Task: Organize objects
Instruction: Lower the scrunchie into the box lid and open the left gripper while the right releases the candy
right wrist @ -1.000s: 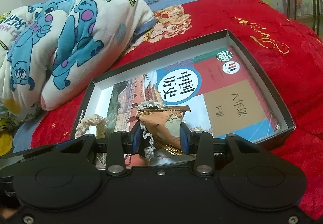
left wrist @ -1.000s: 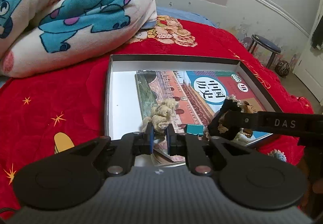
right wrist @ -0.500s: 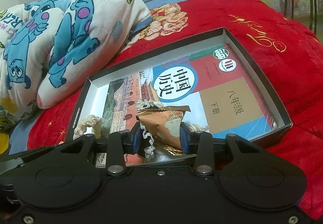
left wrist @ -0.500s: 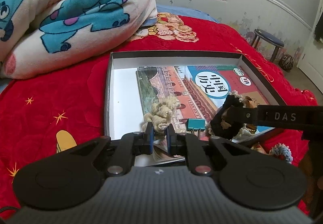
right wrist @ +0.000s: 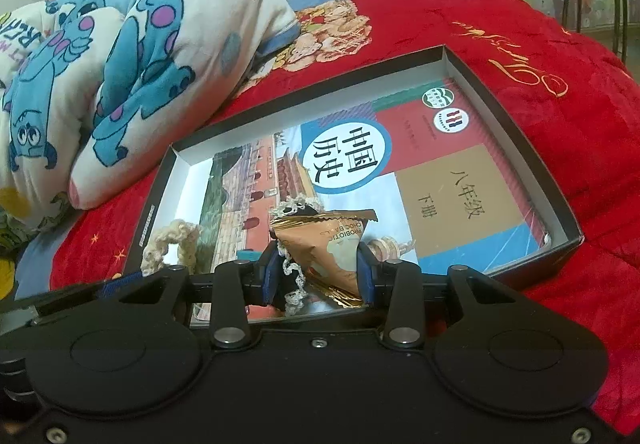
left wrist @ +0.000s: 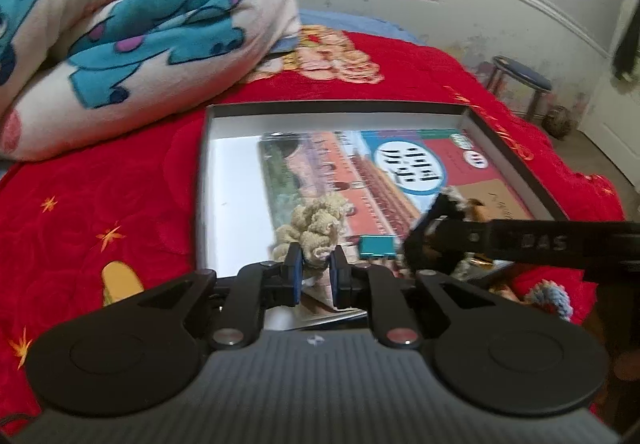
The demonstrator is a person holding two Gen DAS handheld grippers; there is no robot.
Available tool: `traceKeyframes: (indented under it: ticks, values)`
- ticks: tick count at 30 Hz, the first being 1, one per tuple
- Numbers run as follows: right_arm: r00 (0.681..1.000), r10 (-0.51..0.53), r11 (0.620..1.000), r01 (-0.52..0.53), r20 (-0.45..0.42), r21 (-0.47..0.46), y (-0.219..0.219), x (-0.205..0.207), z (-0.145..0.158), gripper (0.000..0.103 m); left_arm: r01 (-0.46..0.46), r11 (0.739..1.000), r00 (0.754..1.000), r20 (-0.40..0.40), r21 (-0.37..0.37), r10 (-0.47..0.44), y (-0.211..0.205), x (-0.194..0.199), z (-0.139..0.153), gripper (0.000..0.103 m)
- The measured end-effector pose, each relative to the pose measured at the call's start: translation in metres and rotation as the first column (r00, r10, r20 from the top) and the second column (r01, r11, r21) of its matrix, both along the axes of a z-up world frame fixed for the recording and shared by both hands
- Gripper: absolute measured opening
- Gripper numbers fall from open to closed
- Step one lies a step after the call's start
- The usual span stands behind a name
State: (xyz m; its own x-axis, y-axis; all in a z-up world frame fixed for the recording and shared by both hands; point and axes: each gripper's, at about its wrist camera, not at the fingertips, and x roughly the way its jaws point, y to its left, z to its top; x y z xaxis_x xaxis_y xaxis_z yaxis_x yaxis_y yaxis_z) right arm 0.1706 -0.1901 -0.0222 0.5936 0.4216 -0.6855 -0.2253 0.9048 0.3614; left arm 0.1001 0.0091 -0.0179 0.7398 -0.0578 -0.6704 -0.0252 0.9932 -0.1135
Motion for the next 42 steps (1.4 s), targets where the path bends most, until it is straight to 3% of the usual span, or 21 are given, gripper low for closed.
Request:
traceKeyframes:
  ticks: [3, 7, 11, 12, 18, 23, 26, 30, 33, 37, 42]
  values:
    - [1.0, 0.006, 0.999, -0.005, 0.015, -0.037, 0.007, -0.002, -0.001, 0.037, 0.006, 1.0, 1.0, -0.006, -0.022, -0.007, 0.001, 0.001, -0.001, 0.02]
    - [1.0, 0.003, 1.0, -0.003, 0.008, -0.02, 0.007, -0.004, 0.001, 0.038, 0.008, 0.998, 1.0, -0.014, -0.063, -0.008, 0.001, 0.002, -0.004, 0.021]
    - [1.0, 0.008, 0.999, -0.007, 0.011, -0.034, 0.007, -0.005, 0.001, 0.038, 0.01, 0.999, 1.0, -0.003, -0.046, -0.01, -0.003, -0.002, -0.005, 0.028]
    - [1.0, 0.009, 1.0, -0.009, 0.008, -0.026, 0.007, -0.004, 0.001, 0.038, 0.007, 0.999, 1.0, -0.003, -0.048, -0.007, -0.003, -0.003, -0.005, 0.035]
    - [1.0, 0.021, 1.0, -0.021, -0.013, 0.004, 0.005, -0.005, 0.001, 0.039, 0.016, 1.0, 1.0, 0.013, -0.021, -0.016, -0.009, -0.004, -0.008, 0.039]
    - [0.999, 0.033, 0.999, -0.033, -0.021, 0.009, 0.005, -0.004, 0.001, 0.04, 0.025, 0.999, 0.999, 0.023, -0.03, -0.024, -0.011, -0.005, -0.01, 0.052]
    - [0.999, 0.032, 0.999, -0.031, -0.024, 0.013, 0.005, -0.004, 0.001, 0.041, 0.028, 1.0, 0.998, 0.049, -0.01, -0.028, -0.013, -0.008, -0.007, 0.066]
    - [0.999, 0.046, 0.999, -0.046, 0.006, -0.006, 0.008, -0.009, 0.005, 0.047, 0.042, 0.999, 0.997, 0.062, -0.012, -0.041, -0.012, -0.008, -0.001, 0.076]
    - [0.999, 0.045, 0.999, -0.045, 0.028, 0.019, 0.004, -0.012, 0.011, 0.059, 0.03, 0.999, 0.996, 0.079, -0.03, -0.027, -0.009, -0.01, 0.004, 0.082]
    - [0.997, 0.034, 0.998, -0.038, 0.071, 0.051, -0.002, -0.017, 0.019, 0.071, 0.017, 0.998, 0.995, 0.096, -0.056, -0.011, -0.004, -0.011, 0.008, 0.087]
    - [0.997, 0.005, 0.997, -0.011, 0.08, 0.077, -0.009, -0.021, 0.024, 0.076, 0.01, 0.998, 0.994, 0.108, -0.056, -0.004, -0.002, -0.015, 0.013, 0.087]
